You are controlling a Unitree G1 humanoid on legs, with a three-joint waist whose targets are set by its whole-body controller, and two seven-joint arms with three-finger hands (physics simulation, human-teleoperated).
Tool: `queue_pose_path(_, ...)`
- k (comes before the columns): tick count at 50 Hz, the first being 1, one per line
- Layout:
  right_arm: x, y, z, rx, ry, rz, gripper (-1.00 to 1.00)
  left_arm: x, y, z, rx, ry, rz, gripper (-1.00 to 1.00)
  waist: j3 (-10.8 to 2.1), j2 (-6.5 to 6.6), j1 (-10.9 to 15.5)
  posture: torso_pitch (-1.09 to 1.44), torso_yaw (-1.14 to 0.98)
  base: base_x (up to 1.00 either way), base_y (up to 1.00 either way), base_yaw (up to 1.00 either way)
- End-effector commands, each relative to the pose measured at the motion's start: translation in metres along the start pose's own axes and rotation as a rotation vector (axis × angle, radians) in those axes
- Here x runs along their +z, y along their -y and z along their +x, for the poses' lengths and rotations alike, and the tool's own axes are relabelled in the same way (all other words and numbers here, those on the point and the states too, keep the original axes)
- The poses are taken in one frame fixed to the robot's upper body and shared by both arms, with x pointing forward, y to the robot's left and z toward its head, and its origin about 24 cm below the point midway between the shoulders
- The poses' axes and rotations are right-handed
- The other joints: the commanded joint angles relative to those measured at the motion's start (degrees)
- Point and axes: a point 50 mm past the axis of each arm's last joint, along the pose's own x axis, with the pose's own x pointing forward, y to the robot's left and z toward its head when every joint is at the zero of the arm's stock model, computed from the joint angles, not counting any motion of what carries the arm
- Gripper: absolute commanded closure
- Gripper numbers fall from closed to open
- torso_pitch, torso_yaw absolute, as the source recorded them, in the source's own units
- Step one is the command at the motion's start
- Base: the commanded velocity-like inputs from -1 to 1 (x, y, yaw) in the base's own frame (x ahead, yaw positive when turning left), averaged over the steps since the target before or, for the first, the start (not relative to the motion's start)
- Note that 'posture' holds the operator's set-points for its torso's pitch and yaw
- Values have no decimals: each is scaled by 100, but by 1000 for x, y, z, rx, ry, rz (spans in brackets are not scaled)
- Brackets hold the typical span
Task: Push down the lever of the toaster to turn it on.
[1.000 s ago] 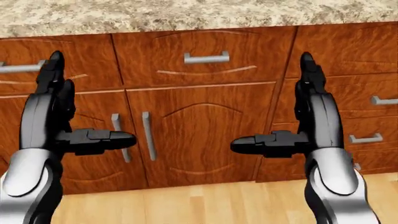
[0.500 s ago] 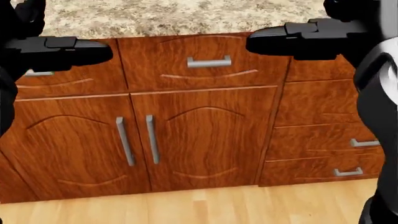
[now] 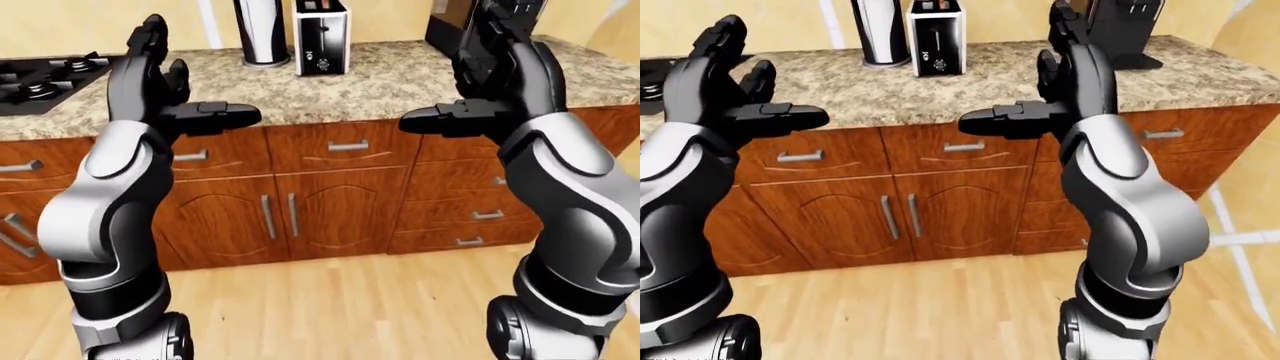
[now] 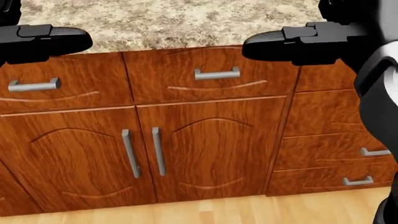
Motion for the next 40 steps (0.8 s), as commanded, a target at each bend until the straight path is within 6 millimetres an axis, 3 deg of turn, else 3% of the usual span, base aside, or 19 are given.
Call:
queue_pose_path(1, 20, 5, -3, -29, 109, 4, -100, 19, 7, -2, -33, 98, -3, -100, -155, -6, -47, 0, 0, 23, 0, 0)
queue_pose_path(7, 19, 4, -3, -27, 108, 5, -100, 20, 7, -3, -33, 100, -6, -100, -105, -379, 24, 0, 0, 22, 0, 0)
queue_pose_path(10, 20, 5, -3, -29, 109, 6, -100, 21, 8, -3, -36, 103, -4, -100, -214, -861, 60, 0, 0, 22, 0, 0)
queue_pose_path(11, 20, 5, -3, -29, 109, 7, -100, 21, 8, -3, -35, 104, -5, -100, -129, -565, 1, 0, 0, 23, 0, 0)
queue_pose_path(12, 20, 4, -3, -27, 110, 8, -100, 22, 8, -3, -35, 104, -5, -100, -107, -705, 37, 0, 0, 23, 0, 0)
queue_pose_path(13, 19, 3, -3, -24, 110, 7, -100, 21, 8, -3, -35, 104, -5, -100, -115, -689, -1, 0, 0, 23, 0, 0)
queue_pose_path(19, 20, 3, -3, -24, 110, 8, -100, 22, 8, -3, -34, 105, -3, -100, -52, -361, -56, 0, 0, 22, 0, 0)
queue_pose_path(21, 20, 4, -3, -25, 111, 7, -100, 22, 8, -3, -35, 106, -3, -100, -61, -167, -97, 0, 0, 23, 0, 0)
queue_pose_path(23, 21, 4, -4, -26, 112, 7, -100, 23, 7, -3, -34, 106, -3, -100, -187, 196, -130, 0, 0, 23, 0, 0)
queue_pose_path(24, 20, 4, -3, -26, 112, 7, -100, 23, 7, -4, -34, 108, -3, -100, -139, -8, -66, 0, 0, 23, 0, 0)
queue_pose_path(25, 20, 4, -4, -26, 112, 7, -100, 23, 7, -4, -33, 109, -2, -100, -117, 87, -97, 0, 0, 23, 0, 0)
queue_pose_path(26, 20, 4, -4, -25, 112, 7, -100, 23, 6, -4, -32, 109, -3, -100, -110, 71, -75, 0, 0, 22, 0, 0)
queue_pose_path(32, 20, 3, -3, -24, 111, 7, -100, 24, 7, -5, -33, 111, -3, -100, -98, -226, -6, 0, 0, 23, 0, 0)
queue_pose_path(35, 20, 3, -4, -24, 111, 7, -100, 24, 7, -4, -33, 110, -3, -100, -117, -494, 43, 0, 0, 22, 0, 0)
queue_pose_path(36, 19, 3, -3, -24, 111, 8, -100, 25, 7, -5, -33, 111, -3, -100, -159, -658, 57, 0, 0, 22, 0, 0)
queue_pose_path(37, 19, 3, -3, -24, 111, 8, -100, 25, 7, -5, -33, 111, -3, -100, -226, -709, 92, 0, 0, 22, 0, 0)
queue_pose_path(38, 19, 3, -3, -24, 111, 8, -100, 24, 7, -4, -33, 111, -2, -100, -161, -607, 14, 0, 0, 22, 0, 0)
queue_pose_path(39, 19, 4, -3, -24, 110, 7, -100, 24, 7, -4, -33, 111, -3, -100, -126, -699, 35, 0, 0, 23, 0, 0)
queue_pose_path(40, 19, 4, -3, -23, 109, 7, -100, 25, 7, -4, -34, 112, -3, -100, -121, -676, 10, 0, 0, 23, 0, 0)
